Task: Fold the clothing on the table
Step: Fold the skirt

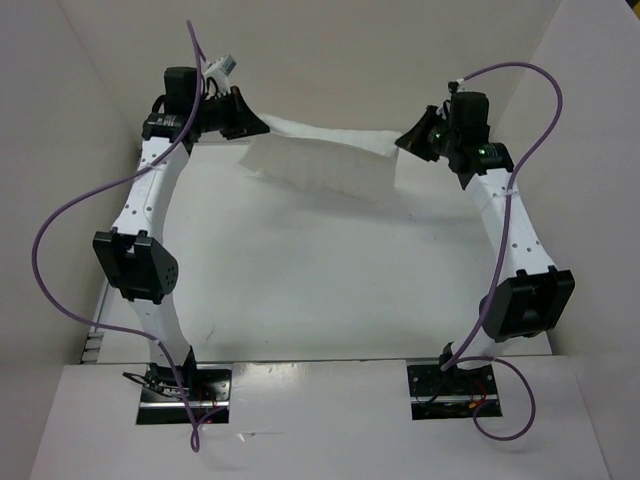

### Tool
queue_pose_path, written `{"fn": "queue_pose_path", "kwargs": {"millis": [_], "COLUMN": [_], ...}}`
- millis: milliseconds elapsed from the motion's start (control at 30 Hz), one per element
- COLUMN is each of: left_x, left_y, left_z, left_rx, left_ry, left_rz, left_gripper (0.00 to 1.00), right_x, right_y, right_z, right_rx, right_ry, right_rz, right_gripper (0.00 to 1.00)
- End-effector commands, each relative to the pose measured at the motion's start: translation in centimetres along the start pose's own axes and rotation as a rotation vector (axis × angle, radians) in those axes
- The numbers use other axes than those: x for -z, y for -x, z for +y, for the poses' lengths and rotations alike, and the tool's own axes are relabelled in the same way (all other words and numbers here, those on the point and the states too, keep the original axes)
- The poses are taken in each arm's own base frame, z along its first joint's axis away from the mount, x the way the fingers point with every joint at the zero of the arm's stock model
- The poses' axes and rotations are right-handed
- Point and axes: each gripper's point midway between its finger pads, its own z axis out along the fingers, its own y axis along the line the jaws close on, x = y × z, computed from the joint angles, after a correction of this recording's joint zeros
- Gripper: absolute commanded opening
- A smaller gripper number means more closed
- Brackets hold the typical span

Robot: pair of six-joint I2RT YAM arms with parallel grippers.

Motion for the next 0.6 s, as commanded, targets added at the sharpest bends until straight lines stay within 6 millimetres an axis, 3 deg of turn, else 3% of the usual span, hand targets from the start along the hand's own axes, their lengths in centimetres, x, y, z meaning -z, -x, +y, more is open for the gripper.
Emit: {"fn": "queue_pose_path", "kwargs": {"millis": [0,33,133,300,400,433,533,567], "left_x": [-0.1,0.1,0.2,2.7,4.7,4.8,6.9,7.2], "left_y": [-1.6,-1.5,-3.5,-2.3,-2.7,-4.4,-5.8,-6.5], "left_z": [2.8,2.5,4.4,1.1,-1.3,-0.8,-2.2,-2.3], "left_rx": [0.031,0.017,0.06,0.026,0.001,0.031,0.009,0.011], "left_ry": [0.023,0.018,0.045,-0.021,-0.067,-0.058,-0.058,-0.054], "left_rz": [0.057,0.041,0.07,0.042,0.029,0.058,0.06,0.071], "left_gripper": [0.0,0.0,0.0,0.0,0.0,0.0,0.0,0.0], "right_x": [-0.2,0.0,0.1,2.8,4.5,4.6,5.7,5.5], "right_y": [1.9,1.7,0.4,1.6,1.0,-0.4,-2.9,-5.1], "right_z": [-1.3,-1.1,-2.0,-0.1,0.5,-0.1,-0.4,-1.7], "right_rx": [0.088,0.089,0.095,0.105,0.112,0.1,0.088,0.069], "right_ry": [-0.023,-0.009,-0.017,0.013,0.026,0.013,0.035,0.012], "right_rz": [-0.049,-0.046,-0.033,-0.063,-0.034,0.01,0.067,0.126], "right_gripper": [0.0,0.0,0.0,0.0,0.0,0.0,0.0,0.0]}}
